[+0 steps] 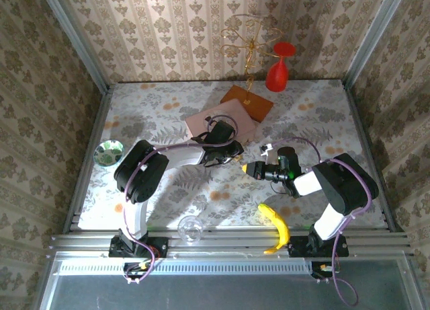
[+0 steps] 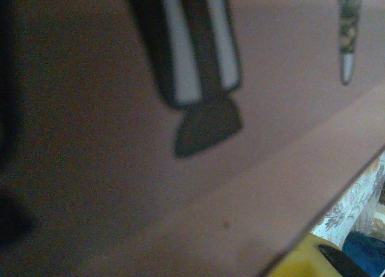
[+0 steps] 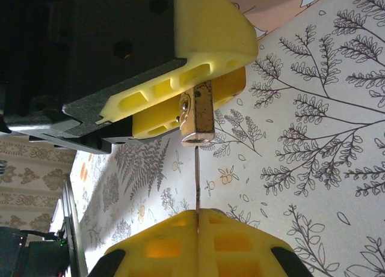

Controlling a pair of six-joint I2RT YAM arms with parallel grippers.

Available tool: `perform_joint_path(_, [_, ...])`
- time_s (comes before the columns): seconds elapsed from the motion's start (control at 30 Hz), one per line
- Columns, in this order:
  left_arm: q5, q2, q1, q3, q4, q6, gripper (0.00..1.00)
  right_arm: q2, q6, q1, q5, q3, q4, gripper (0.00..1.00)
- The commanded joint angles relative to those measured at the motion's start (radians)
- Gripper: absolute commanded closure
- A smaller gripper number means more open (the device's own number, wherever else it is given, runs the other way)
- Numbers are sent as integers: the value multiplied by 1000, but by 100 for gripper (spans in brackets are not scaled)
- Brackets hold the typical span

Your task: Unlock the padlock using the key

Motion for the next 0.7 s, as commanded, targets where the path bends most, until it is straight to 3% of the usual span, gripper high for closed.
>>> perform_joint_path(0.0, [43,-24,16,-26,26,-42,92,16,-8,4,15,22,26,100])
perform_joint_path(0.67, [49,-21,17,-39,40,-43,93,-13,2,4,-4,19,46,100])
